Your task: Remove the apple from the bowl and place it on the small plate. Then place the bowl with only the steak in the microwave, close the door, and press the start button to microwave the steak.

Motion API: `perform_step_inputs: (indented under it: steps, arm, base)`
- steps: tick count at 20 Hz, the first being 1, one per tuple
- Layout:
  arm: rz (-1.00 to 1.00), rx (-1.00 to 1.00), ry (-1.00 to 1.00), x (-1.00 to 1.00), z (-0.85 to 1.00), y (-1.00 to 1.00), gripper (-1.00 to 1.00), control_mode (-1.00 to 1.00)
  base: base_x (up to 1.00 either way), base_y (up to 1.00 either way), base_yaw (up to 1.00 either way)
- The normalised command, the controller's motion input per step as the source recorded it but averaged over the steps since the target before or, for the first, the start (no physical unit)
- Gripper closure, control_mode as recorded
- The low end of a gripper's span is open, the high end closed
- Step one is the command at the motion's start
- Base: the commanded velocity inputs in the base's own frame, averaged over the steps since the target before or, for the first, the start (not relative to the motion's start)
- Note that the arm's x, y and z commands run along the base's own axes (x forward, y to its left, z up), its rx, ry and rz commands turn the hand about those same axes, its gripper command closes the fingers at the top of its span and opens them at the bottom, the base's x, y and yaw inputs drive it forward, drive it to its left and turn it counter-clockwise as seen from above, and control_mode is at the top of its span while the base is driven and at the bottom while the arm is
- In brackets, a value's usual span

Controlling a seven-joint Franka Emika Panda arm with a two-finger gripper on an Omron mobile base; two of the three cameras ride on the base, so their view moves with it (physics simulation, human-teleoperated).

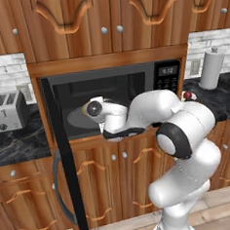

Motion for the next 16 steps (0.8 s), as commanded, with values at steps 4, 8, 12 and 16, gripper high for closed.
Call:
perform_step_inputs:
  steps: [4, 8, 12, 16]
  arm:
    - [-0.04, 0.00, 0.04, -1.00, 1.00, 0.00, -1.00, -1.00]
    - [-0.02, 0.00, 0.01, -1.00, 1.00, 0.00, -1.00, -1.00]
    - [0.00, 0.00, 0.01, -1.00, 1.00, 0.00, -1.00, -1.00]
    - [0.00, 0.00, 0.02, -1.00, 1.00, 0.08, -1.00, -1.00]
  base:
    - [0.00, 0.00, 0.00]
    - [0.00, 0.00, 0.00]
    - [0.00, 0.00, 0.00]
    - [0.00, 0.00, 0.00]
